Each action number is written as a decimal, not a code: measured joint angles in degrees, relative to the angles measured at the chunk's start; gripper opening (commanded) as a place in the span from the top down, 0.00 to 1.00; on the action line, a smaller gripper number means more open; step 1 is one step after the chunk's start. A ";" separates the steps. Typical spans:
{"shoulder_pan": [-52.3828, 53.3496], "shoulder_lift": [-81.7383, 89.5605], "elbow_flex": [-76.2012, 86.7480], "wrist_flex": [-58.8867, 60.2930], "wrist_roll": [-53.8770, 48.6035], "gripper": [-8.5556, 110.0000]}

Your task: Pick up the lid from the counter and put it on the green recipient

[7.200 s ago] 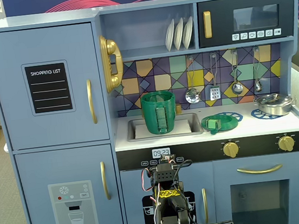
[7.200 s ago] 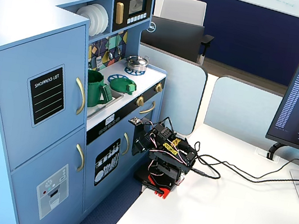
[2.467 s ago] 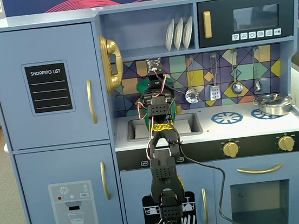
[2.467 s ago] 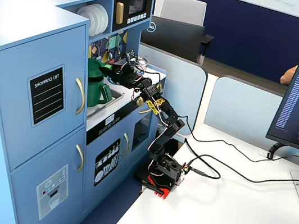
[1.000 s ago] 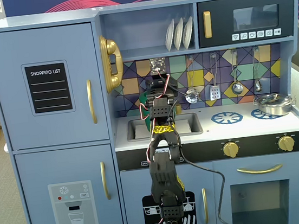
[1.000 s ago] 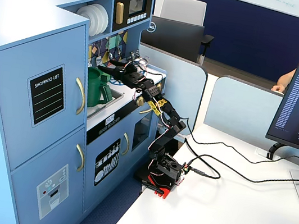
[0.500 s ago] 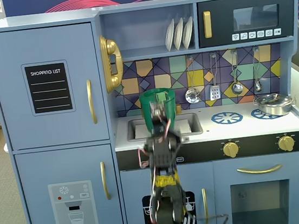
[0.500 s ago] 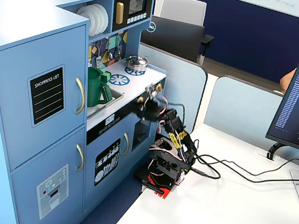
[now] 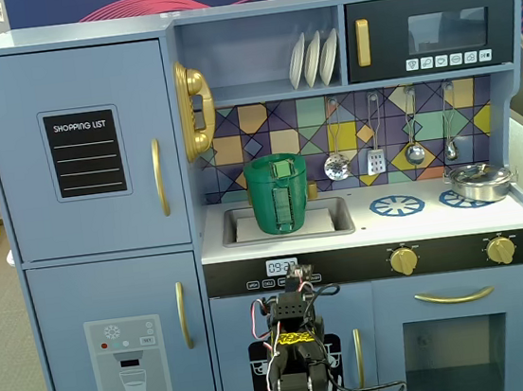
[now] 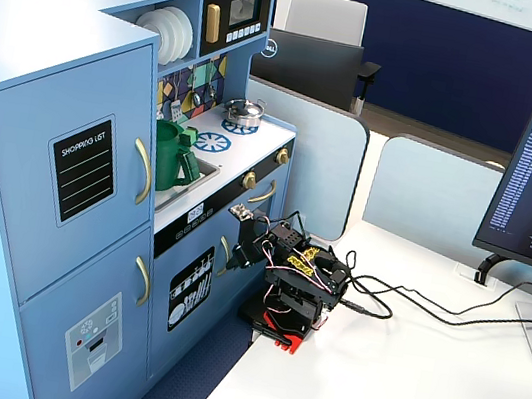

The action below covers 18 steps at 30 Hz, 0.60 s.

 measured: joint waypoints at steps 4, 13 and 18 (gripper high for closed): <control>-0.44 1.23 0.44 5.71 1.14 0.92; -0.09 1.67 0.35 17.40 -2.64 0.91; 0.26 1.67 0.35 17.40 -3.87 0.91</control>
